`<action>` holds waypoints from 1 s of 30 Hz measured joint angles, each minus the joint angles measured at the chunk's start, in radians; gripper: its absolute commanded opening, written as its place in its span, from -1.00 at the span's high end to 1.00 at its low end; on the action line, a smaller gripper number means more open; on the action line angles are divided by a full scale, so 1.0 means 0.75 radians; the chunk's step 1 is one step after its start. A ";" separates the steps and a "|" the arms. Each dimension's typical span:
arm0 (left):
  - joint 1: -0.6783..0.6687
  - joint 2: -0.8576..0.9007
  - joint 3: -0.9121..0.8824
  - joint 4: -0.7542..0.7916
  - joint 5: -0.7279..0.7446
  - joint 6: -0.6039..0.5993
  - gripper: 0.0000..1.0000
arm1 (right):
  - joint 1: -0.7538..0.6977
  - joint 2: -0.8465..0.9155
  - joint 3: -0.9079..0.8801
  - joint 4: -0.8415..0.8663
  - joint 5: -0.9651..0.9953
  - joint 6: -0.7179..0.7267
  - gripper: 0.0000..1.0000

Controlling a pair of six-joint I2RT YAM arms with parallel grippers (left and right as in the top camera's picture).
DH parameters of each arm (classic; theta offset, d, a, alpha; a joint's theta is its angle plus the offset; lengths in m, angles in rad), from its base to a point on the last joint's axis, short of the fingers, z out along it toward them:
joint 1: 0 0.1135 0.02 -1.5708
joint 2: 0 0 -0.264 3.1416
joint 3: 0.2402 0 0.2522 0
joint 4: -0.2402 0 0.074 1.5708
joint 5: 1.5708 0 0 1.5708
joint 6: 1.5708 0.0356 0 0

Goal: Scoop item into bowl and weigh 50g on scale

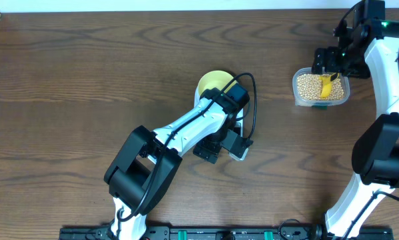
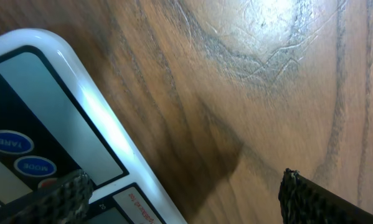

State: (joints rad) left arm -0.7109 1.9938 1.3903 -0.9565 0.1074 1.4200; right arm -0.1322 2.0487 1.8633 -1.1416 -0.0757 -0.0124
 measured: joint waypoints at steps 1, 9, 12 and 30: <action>0.000 0.000 0.000 0.001 -0.003 0.002 -0.96 | 0.000 0.000 0.000 0.000 0.000 0.001 -0.98; 0.000 0.003 0.002 0.030 -0.018 0.028 -0.96 | 0.000 0.000 0.000 0.000 0.000 0.000 -0.98; 0.000 0.003 0.002 0.031 -0.019 0.038 -0.96 | 0.000 0.000 0.000 0.000 0.000 0.001 -0.99; 0.006 0.010 0.011 0.041 -0.023 0.058 -0.96 | 0.000 0.000 0.000 0.000 0.000 0.000 -0.99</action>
State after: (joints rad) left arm -0.7067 2.0014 1.3987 -0.9260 0.0898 1.4639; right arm -0.1322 2.0487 1.8633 -1.1416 -0.0757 -0.0124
